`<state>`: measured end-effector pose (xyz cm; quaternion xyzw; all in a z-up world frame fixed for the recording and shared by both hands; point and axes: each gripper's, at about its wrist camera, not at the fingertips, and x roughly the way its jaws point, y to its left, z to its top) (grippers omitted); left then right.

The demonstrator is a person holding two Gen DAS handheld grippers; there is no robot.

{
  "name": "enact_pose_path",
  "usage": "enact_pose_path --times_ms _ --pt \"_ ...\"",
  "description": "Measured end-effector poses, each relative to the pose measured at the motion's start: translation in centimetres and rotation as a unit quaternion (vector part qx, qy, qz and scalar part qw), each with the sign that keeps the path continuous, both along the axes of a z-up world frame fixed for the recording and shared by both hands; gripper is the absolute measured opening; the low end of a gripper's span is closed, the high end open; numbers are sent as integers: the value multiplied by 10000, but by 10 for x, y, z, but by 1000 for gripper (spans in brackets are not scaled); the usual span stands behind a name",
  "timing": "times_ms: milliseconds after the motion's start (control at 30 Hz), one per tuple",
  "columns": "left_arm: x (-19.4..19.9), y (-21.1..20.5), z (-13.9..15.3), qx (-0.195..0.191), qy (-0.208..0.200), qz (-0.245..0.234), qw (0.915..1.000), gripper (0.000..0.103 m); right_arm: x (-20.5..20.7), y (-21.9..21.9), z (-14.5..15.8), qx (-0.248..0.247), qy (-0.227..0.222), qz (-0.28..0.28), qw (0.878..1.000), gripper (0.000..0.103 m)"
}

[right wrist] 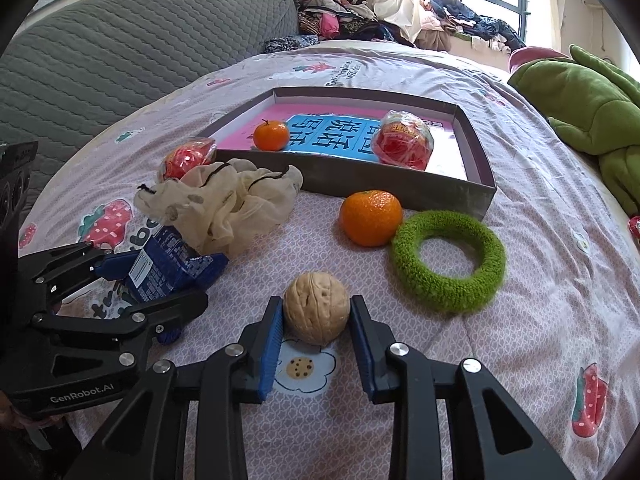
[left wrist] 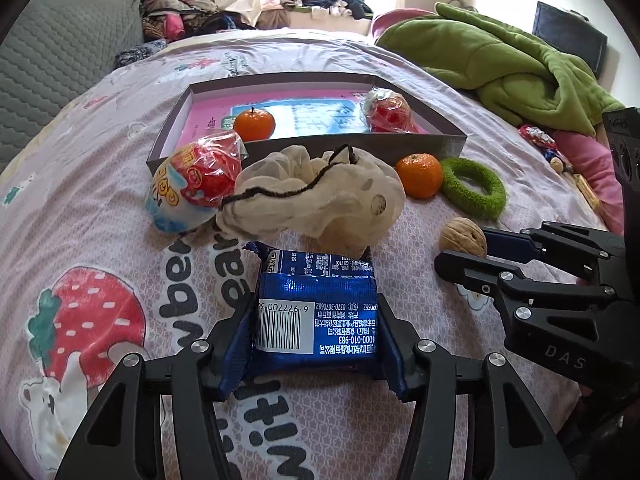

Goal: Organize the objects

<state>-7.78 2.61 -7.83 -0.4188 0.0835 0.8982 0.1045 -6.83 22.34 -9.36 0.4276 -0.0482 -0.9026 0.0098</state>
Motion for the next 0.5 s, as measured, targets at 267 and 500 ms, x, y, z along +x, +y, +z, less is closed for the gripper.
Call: enact_pose_path --times_ms 267,500 --pt "12 -6 -1 33 -86 16 10000 57 7 -1 0 -26 -5 24 10000 33" --pt "21 -7 2 24 -119 57 9999 57 15 -4 6 -52 66 65 9999 33"
